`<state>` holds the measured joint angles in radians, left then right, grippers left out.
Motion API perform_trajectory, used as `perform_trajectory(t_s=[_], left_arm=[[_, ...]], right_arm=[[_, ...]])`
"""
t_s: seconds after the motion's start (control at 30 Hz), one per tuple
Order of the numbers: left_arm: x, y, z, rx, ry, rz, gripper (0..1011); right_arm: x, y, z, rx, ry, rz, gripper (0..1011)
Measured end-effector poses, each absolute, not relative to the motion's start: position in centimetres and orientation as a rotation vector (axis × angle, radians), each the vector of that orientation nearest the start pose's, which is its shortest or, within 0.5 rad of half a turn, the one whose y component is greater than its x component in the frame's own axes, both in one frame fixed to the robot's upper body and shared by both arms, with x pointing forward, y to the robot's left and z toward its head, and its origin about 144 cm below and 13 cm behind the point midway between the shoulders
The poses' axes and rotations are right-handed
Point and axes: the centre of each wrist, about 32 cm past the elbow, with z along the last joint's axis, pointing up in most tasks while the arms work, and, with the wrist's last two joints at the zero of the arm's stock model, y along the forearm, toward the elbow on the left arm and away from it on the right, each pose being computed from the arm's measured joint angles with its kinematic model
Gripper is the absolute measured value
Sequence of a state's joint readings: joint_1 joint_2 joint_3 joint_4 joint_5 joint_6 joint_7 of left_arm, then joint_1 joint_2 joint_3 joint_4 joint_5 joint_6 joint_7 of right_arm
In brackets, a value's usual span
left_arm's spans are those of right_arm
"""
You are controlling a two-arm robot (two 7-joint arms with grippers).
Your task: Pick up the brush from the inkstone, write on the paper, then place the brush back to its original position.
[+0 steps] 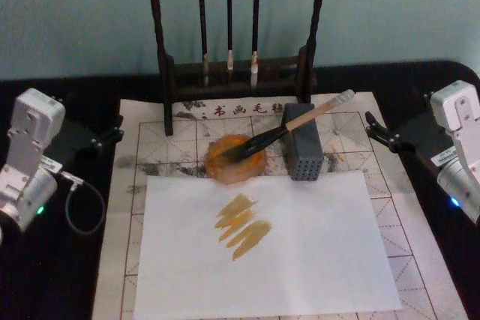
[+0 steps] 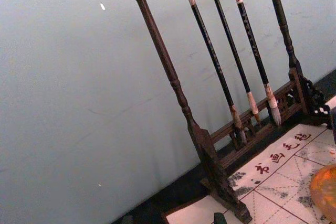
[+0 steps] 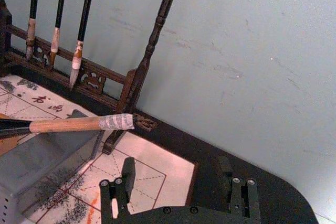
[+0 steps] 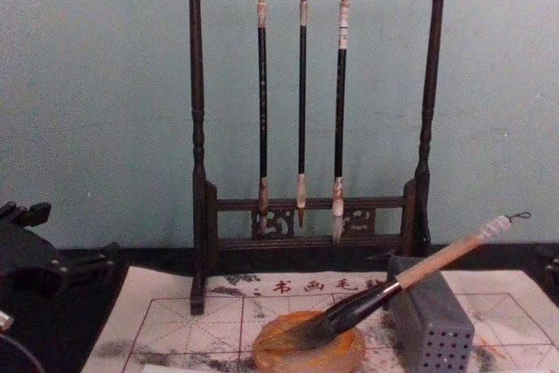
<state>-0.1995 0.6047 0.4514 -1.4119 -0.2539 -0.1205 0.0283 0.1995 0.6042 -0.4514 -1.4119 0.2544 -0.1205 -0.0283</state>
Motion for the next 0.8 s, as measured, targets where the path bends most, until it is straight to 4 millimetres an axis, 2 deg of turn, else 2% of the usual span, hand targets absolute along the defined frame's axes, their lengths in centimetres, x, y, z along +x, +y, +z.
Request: perform_trajectory(t_s=[0.8], left_arm=[[48.86, 30.97, 113.98, 0.304, -0.285, 1.248, 1001]], right_arm=[[48.86, -30.97, 113.98, -0.305, -0.285, -1.248, 1000]])
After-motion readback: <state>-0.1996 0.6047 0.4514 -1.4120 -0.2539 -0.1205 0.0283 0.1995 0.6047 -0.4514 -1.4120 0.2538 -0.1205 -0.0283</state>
